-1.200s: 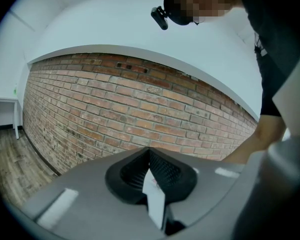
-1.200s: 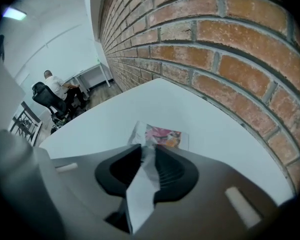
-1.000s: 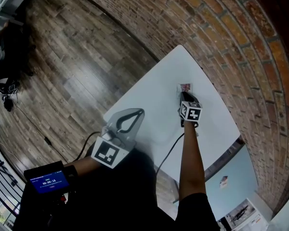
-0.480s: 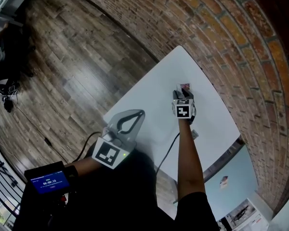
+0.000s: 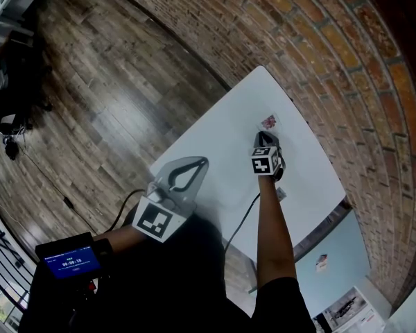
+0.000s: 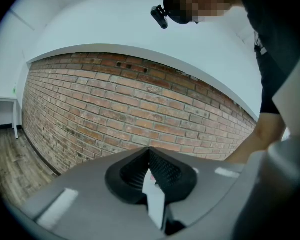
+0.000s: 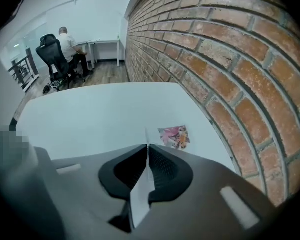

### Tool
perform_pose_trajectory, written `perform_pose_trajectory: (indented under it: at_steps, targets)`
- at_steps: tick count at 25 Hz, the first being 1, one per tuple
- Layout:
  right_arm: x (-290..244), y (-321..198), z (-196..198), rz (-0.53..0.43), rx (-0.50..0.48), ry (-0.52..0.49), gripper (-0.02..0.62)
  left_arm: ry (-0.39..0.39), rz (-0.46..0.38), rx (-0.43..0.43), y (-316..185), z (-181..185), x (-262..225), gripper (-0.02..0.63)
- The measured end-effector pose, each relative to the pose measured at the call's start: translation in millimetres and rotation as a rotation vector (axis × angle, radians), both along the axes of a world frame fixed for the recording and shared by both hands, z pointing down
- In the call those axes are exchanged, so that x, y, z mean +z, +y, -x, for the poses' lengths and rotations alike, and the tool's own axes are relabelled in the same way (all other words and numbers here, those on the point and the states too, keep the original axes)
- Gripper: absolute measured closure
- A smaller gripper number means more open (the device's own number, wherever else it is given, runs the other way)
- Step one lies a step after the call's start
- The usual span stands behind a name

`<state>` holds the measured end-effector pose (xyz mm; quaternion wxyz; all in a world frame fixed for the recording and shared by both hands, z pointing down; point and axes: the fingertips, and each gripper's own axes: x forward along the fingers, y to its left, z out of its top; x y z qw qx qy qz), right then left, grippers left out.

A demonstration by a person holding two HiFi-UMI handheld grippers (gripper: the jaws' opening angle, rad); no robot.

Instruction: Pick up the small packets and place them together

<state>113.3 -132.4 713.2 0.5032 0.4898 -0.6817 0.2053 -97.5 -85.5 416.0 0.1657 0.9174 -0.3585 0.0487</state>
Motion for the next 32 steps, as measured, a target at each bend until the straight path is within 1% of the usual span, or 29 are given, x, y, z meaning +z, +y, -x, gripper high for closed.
perform_pose_trajectory:
  at_steps: [3, 6, 13, 19, 23, 25, 27, 30, 32]
  targets:
    - [4, 7, -3, 0.009, 0.022, -0.02, 0.572, 0.001, 0.003, -0.005, 1, 0, -1, 0.604]
    - [-1, 8, -2, -0.009, 0.009, -0.016, 0.577, -0.002, 0.008, -0.005, 2, 1, 0, 0.604]
    - [-34, 23, -6, -0.108, -0.002, -0.015, 0.589, 0.003, 0.01, 0.016, 5, -5, 4, 0.604]
    - [-57, 66, -7, -0.146, -0.03, 0.036, 0.592, 0.013, 0.004, 0.065, 16, -24, -2, 0.604]
    - [-56, 113, 1, -0.13, -0.056, 0.054, 0.592, 0.011, -0.01, 0.117, 28, -42, -7, 0.604]
    - [-52, 139, 9, -0.116, -0.052, 0.04, 0.591, 0.006, -0.015, 0.146, 36, -52, -7, 0.604]
    - [-50, 159, 16, -0.119, -0.031, 0.0, 0.591, 0.004, -0.015, 0.164, 44, -62, -8, 0.604]
    - [-67, 170, 21, -0.172, 0.023, -0.092, 0.591, -0.001, -0.013, 0.183, 55, -73, -8, 0.604]
    - [-87, 171, 20, -0.221, 0.026, -0.111, 0.592, -0.004, -0.01, 0.19, 60, -78, -8, 0.604]
